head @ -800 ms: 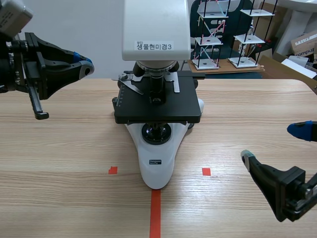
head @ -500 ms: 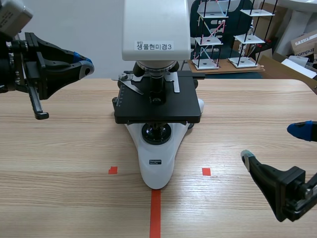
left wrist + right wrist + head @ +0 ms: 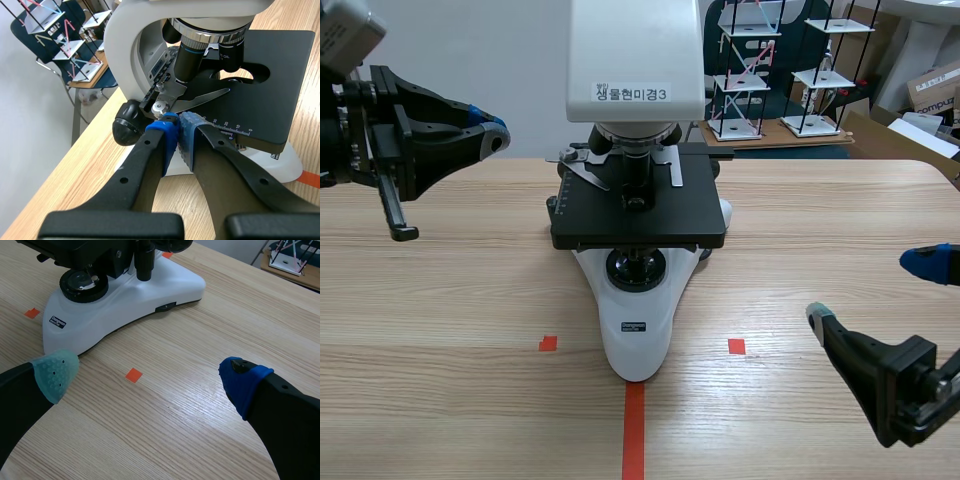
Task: Return to the home posture
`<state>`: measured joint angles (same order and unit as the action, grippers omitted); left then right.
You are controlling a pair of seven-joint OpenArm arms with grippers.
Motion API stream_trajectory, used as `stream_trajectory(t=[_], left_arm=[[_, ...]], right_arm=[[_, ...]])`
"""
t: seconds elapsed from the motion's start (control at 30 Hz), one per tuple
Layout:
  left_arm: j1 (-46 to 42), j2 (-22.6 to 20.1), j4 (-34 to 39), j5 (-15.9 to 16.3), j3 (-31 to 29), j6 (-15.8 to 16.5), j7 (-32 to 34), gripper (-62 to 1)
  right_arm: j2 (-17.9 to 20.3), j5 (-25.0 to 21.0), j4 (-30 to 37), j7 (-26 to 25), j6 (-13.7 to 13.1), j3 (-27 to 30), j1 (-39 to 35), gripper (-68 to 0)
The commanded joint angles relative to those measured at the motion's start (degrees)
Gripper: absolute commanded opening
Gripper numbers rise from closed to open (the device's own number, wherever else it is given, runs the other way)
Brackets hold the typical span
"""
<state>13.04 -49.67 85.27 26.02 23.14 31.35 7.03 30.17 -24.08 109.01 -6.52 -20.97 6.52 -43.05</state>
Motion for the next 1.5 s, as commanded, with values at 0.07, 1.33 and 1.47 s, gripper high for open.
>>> stream_trajectory(t=[0.07, 1.33, 1.47], left_arm=[[0.61, 0.13, 0.90, 0.76, -0.61, -0.33, 0.44, -58.4], [-44.72, 20.11, 12.44, -1.88, -41.48, -0.26, 10.73, -35.7], [-49.31, 27.69, 14.36, -9.70, -44.15, -0.94, 15.39, -18.7]], right_arm=[[0.61, -0.59, 1.07, -1.07, 0.02, 0.55, 0.04, -5.6], [0.61, -0.59, 1.07, -1.07, 0.00, 0.55, 0.04, -5.6], [0.61, -0.59, 1.07, -1.07, 0.00, 0.55, 0.04, -5.6]])
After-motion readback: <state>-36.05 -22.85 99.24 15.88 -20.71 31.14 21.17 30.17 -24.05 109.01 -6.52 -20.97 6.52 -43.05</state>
